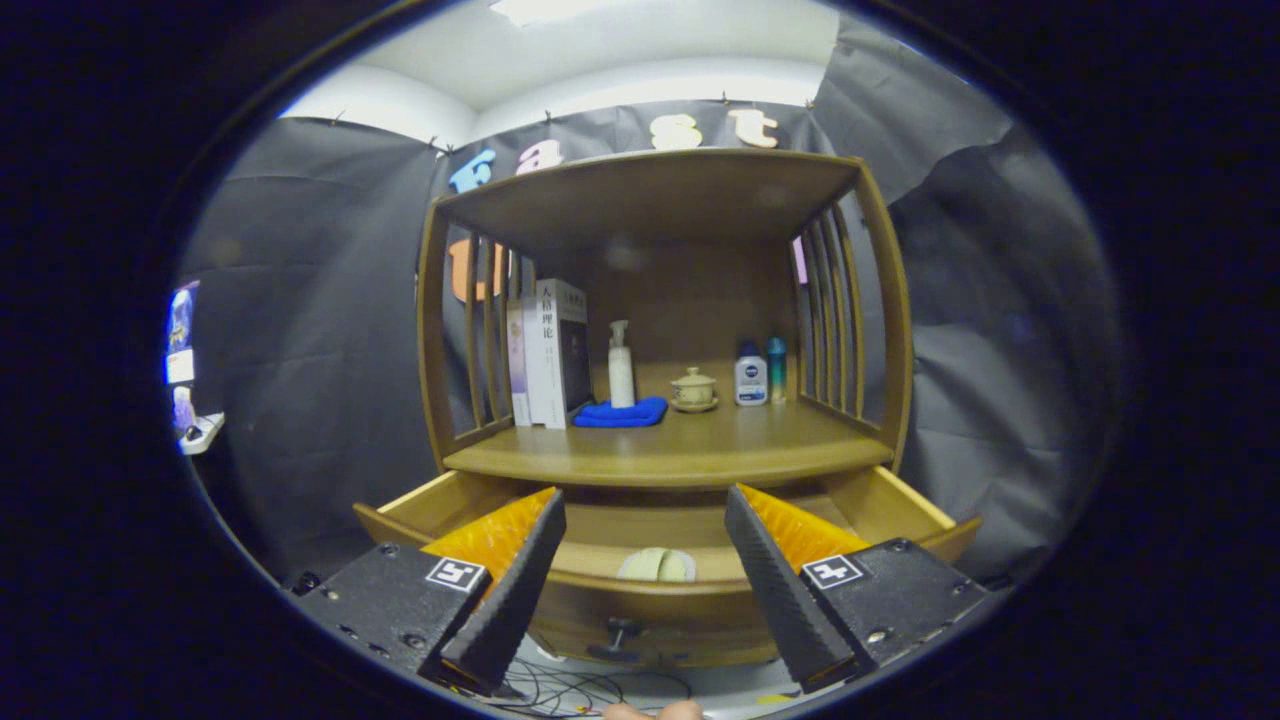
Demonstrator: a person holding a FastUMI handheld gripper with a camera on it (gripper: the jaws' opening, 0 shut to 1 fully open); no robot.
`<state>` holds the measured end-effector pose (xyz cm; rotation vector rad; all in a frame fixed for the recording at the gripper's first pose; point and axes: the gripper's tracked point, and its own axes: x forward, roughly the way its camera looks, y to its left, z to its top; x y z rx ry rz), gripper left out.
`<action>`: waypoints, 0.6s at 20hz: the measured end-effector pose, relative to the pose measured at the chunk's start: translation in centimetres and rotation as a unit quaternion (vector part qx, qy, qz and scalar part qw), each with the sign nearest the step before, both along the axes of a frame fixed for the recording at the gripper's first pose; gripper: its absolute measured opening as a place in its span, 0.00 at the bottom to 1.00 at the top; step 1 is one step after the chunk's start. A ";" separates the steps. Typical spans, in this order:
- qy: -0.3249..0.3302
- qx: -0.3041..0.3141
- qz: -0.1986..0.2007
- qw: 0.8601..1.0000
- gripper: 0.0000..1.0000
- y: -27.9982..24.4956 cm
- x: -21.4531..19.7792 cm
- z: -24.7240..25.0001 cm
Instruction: Pull open the drawer, take out the items inside it, and place them on the countertop above the cabinet.
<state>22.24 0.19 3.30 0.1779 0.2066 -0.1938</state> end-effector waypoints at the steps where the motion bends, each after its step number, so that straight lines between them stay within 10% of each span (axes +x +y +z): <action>1: 0.028 0.003 0.004 1.000 1.00 -0.5 1.3 -0.2; 12: 0.363 0.091 0.036 0.927 0.97 -0.3 7.0 -10.0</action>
